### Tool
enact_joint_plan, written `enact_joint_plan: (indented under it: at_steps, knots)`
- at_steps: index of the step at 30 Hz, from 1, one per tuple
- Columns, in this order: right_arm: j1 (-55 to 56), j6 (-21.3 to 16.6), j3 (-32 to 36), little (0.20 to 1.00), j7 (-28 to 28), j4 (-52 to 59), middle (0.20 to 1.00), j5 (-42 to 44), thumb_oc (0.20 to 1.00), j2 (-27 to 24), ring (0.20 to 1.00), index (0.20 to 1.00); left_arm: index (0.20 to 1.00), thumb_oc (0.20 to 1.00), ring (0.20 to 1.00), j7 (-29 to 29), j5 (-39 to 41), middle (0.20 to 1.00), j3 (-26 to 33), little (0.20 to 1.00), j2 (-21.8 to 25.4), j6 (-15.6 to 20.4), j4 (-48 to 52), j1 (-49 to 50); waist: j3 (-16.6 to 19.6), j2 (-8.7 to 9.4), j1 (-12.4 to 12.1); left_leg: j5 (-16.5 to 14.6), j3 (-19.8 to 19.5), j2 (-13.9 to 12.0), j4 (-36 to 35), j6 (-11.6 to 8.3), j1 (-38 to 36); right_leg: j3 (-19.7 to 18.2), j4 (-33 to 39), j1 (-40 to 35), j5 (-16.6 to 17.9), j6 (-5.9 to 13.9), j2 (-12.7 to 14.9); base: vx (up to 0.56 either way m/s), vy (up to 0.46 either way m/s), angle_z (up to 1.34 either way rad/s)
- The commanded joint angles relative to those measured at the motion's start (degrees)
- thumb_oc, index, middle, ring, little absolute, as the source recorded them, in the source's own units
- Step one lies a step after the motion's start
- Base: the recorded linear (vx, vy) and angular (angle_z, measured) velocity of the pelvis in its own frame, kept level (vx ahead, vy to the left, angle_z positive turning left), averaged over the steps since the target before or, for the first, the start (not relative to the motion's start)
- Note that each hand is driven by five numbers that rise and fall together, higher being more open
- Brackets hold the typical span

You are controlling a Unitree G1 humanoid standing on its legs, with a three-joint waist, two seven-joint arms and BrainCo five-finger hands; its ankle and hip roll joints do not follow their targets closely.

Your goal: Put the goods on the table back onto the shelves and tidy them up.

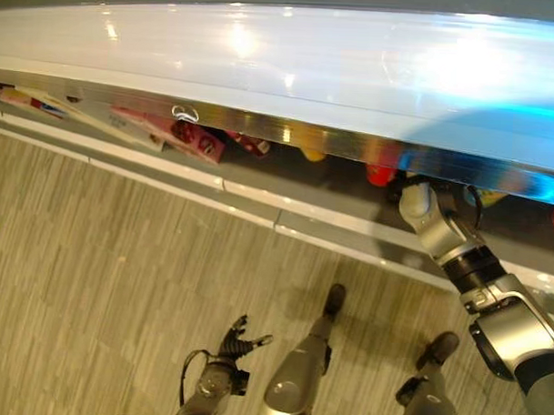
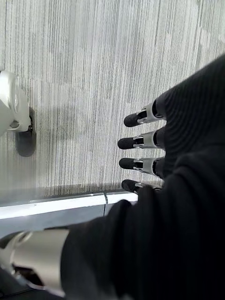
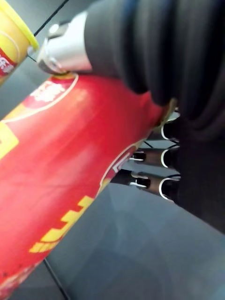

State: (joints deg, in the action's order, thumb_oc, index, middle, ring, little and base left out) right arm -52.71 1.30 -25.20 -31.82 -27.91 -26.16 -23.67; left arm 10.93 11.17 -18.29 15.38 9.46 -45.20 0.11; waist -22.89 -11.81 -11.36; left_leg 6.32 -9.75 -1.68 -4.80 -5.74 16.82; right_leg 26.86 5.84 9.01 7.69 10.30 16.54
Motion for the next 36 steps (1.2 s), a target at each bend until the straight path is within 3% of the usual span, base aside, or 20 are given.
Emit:
enact_joint_plan:
  at_steps: [1, 16, 17, 18, 19, 30, 36]
  knots:
    - [-4.3, -2.0, -1.4, 0.2, -2.1, 0.7, 0.2, -0.8, 0.2, -0.7, 0.2, 0.2, 1.0, 1.0, 1.0, 1.1, 2.0, 1.0, -3.3, 1.0, 3.2, 1.0, -0.1, -0.9, -0.3, -0.04, -0.6, -1.2, 4.2, 1.1, -0.2, -0.13, 0.9, -5.8, -5.8, 1.7, -2.7, 3.03, 4.1, 0.0, -0.002, -0.04]
    - [-3.0, -2.2, -1.7, 0.2, -2.7, 0.9, 0.2, -0.6, 0.2, 0.8, 0.2, 0.2, 1.0, 1.0, 1.0, 1.8, 1.8, 1.0, -3.2, 1.0, 3.1, 0.8, -0.1, -1.4, -0.4, 0.32, -0.2, -1.4, 4.6, 0.9, -0.2, -0.08, 0.7, -6.0, -5.6, 1.8, -2.6, 3.06, 3.9, 0.0, 0.0, -0.03]
    - [-2.8, -1.9, -1.5, 0.667, -3.5, 1.2, 0.667, -1.0, 0.667, 1.1, 0.667, 0.667, 1.0, 1.0, 1.0, 2.0, 1.9, 1.0, -3.1, 1.0, 3.0, 0.8, -0.1, -1.5, -0.4, 0.46, -0.1, -1.4, 4.6, 0.9, -0.2, -0.07, 0.6, -6.0, -5.6, 1.8, -2.6, 3.09, 3.9, 0.0, 0.0, 0.0]
    - [-2.7, -1.9, -1.5, 0.89, -3.5, 1.3, 0.89, -1.0, 0.89, 1.2, 0.89, 0.89, 1.0, 1.0, 1.0, 2.0, 1.9, 1.0, -3.1, 1.0, 3.0, 0.8, -0.1, -1.5, -0.4, 0.48, -0.1, -1.4, 4.6, 0.9, -0.2, -0.07, 0.6, -6.0, -5.6, 1.8, -2.6, 3.09, 3.9, 0.0, 0.0, 0.0]
    - [-2.5, -1.8, -1.2, 1.0, -4.2, 1.6, 1.0, -1.5, 1.0, 1.6, 1.0, 1.0, 1.0, 1.0, 1.0, 2.1, 2.0, 1.0, -3.2, 1.0, 2.9, 0.8, -0.1, -1.7, -0.4, 0.55, 0.0, -1.4, 4.6, 0.8, -0.2, -0.07, 0.6, -6.0, -5.6, 1.8, -2.6, 3.1, 3.9, 0.0, 0.0, 0.0]
    - [2.3, -1.2, -2.2, 1.0, -5.1, 5.5, 1.0, -4.0, 1.0, 5.6, 1.0, 1.0, 1.0, 1.0, 1.0, 3.6, 1.6, 1.0, -3.5, 1.0, 2.1, 0.3, -0.1, -2.6, -0.4, 1.96, 0.7, -1.7, 5.1, 0.4, -0.2, -0.11, 0.0, -6.4, -5.4, 1.3, -2.5, 2.92, 3.5, 0.0, 0.0, 0.0]
    - [8.6, -2.9, -3.2, 1.0, -3.6, 14.1, 1.0, -5.0, 1.0, 6.0, 1.0, 1.0, 1.0, 1.0, 1.0, 3.7, 0.7, 1.0, -2.3, 1.0, 1.3, -1.0, -1.3, -2.4, 1.1, 4.85, 2.3, -2.8, 6.8, -0.7, 0.1, -0.08, -2.0, -7.2, -4.3, -0.1, -2.1, 2.89, 2.8, 0.01, 0.009, -0.02]
